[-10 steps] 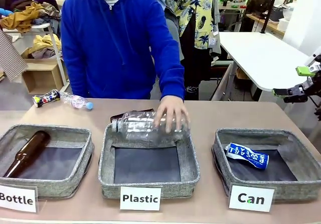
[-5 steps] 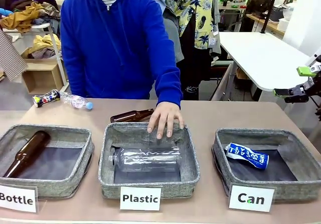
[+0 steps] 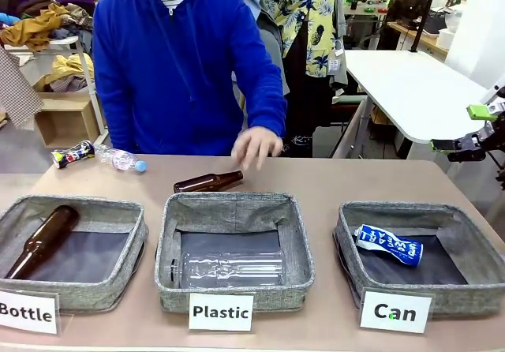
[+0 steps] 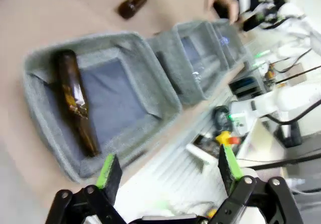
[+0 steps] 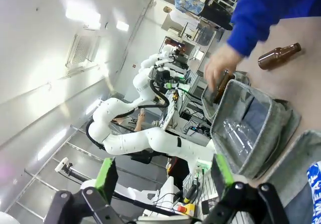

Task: Sort the can waste into the basket.
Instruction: Pick up the can waste from the table and place it in the right Fabric basket.

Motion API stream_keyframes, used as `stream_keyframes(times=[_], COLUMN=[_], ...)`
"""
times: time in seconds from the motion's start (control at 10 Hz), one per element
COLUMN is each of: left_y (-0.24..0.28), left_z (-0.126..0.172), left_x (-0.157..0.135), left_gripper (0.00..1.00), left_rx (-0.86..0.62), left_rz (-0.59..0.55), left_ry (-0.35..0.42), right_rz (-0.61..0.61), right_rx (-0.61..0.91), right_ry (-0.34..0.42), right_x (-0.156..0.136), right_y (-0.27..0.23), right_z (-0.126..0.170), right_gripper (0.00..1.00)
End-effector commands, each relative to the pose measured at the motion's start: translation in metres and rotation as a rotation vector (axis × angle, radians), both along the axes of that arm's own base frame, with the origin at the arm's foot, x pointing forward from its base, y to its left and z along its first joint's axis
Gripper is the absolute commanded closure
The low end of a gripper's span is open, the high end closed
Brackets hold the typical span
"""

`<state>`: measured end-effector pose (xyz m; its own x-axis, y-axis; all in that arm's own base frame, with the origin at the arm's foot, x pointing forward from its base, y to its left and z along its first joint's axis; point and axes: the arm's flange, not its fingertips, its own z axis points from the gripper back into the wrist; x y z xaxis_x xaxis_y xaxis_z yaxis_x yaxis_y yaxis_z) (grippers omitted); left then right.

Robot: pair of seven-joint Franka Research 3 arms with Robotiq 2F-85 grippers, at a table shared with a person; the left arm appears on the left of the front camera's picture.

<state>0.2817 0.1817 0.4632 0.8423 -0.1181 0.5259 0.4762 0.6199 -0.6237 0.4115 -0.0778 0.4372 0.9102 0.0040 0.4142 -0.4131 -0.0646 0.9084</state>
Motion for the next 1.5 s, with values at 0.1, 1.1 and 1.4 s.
stream_keyframes(times=[0.1,1.1,1.4], left_y=[-0.030,-0.053,-0.047], left_z=[0.054,0.075,0.069], left_x=[0.092,0.165,0.246], left_gripper=[0.00,0.00,0.00], left_rx=[0.431,0.744,0.761], left_rz=[-0.097,-0.134,-0.377], left_ry=[-0.165,-0.304,-0.274], right_rz=[0.011,0.011,0.011], right_rx=[0.001,0.001,0.001], right_ry=[-0.016,-0.016,-0.016], right_x=[-0.002,-0.002,-0.002], right_y=[-0.002,-0.002,-0.002], right_z=[0.001,0.001,0.001], right_gripper=[0.00,0.00,0.00])
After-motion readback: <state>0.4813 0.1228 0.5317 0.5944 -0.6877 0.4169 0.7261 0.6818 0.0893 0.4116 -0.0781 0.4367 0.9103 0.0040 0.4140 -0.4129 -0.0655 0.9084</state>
